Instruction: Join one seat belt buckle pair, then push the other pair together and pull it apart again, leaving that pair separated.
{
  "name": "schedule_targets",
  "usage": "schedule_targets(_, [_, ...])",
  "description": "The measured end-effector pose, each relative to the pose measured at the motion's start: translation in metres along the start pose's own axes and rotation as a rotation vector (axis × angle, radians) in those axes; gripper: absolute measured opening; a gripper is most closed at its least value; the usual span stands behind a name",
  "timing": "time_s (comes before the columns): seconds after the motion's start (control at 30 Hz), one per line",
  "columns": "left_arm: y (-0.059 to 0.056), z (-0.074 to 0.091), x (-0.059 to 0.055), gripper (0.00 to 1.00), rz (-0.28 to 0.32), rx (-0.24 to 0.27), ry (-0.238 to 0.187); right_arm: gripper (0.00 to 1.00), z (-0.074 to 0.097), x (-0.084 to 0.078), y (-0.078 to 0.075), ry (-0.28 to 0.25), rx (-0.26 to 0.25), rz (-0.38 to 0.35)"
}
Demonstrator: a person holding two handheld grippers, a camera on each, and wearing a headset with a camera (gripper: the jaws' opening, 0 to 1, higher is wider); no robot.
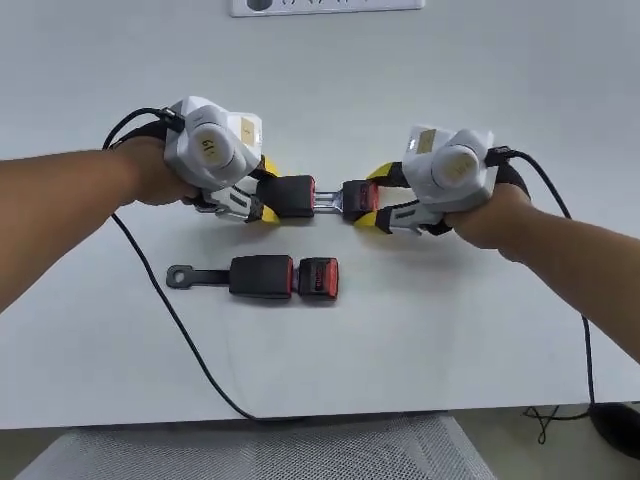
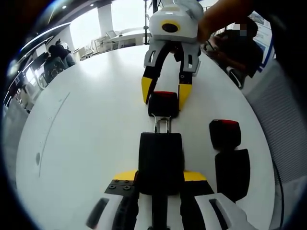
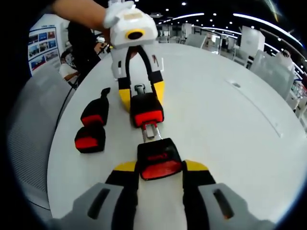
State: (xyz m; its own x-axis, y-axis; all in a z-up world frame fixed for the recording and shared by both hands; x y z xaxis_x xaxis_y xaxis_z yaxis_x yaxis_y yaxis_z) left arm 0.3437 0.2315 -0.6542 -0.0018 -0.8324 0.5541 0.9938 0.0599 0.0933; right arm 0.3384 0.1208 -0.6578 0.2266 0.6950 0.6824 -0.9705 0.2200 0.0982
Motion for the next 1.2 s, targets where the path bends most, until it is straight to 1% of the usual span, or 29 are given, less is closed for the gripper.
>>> schedule_targets(0.2, [0.001,0.0,0.0,0.34,0.002,0.0,0.001,0.35,0.012,-0.011,-0.004,0.011,0.001,-0.011])
schedule_targets(0.4, [0.001,0.0,0.001,0.34,0.005,0.001,0.007,0.35,0.023,-0.024,-0.007,0.029,0.008,-0.003])
schedule_targets(0.47, [0.001,0.0,0.0,0.34,0.006,0.001,0.007,0.35,0.027,-0.025,-0.011,0.017,-0.002,0.013])
schedule_targets(0.57, [0.001,0.0,0.0,0.34,0.007,0.002,0.008,0.35,0.033,-0.036,-0.009,0.031,-0.001,0.0])
schedule_targets(0.63, [0.001,0.0,0.001,0.34,0.005,0.001,0.01,0.35,0.037,-0.04,-0.01,0.021,-0.006,0.006])
schedule_targets(0.67, [0.001,0.0,0.001,0.34,0.004,0.001,0.01,0.35,0.04,-0.046,-0.008,0.029,-0.013,-0.017])
schedule_targets(0.7, [0.001,0.0,0.001,0.34,0.004,0.001,0.011,0.35,0.042,-0.047,-0.009,0.018,-0.018,-0.01])
schedule_targets(0.73, [0.001,0.0,0.001,0.34,0.004,0.001,0.01,0.35,0.045,-0.051,-0.008,0.019,-0.017,-0.011])
schedule_targets(0.8, [0.001,0.0,0.0,0.34,0.004,0.0,0.01,0.36,0.046,-0.055,-0.006,0.014,-0.016,-0.01])
schedule_targets(0.87, [0.001,0.0,0.0,0.34,0.002,-0.001,0.01,0.36,0.051,-0.062,-0.002,0.03,-0.013,-0.004])
schedule_targets(0.9, [0.001,-0.001,0.0,0.34,0.001,-0.001,0.009,0.36,0.055,-0.066,-0.001,0.038,-0.015,-0.014])
schedule_targets(0.97, [0.001,-0.001,0.001,0.34,0.0,-0.002,0.009,0.36,0.06,-0.07,-0.001,0.031,-0.019,-0.019])
schedule_targets(1.0, [0.001,-0.001,0.001,0.34,-0.001,-0.002,0.009,0.36,0.063,-0.073,0.001,0.039,-0.016,-0.031])
schedule_targets(1.2, [0.0,-0.001,0.001,0.34,-0.005,-0.005,0.011,0.36,0.076,-0.083,-0.001,0.044,-0.015,-0.033])
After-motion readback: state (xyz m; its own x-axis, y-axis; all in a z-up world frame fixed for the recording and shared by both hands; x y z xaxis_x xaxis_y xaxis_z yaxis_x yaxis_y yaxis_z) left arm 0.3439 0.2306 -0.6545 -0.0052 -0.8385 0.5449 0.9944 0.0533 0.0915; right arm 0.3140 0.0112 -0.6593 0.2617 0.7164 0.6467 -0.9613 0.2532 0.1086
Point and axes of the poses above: the centre of the closed fingertips' face, and the gripper's own axes: z roughly backward along the fingers, y roughly to its left, x roughly out of its top, the point moved 1 cm from there along z, roughly backward along the fingers, and after that the axes turned 7 degrees about x, right-handed, at the moved point
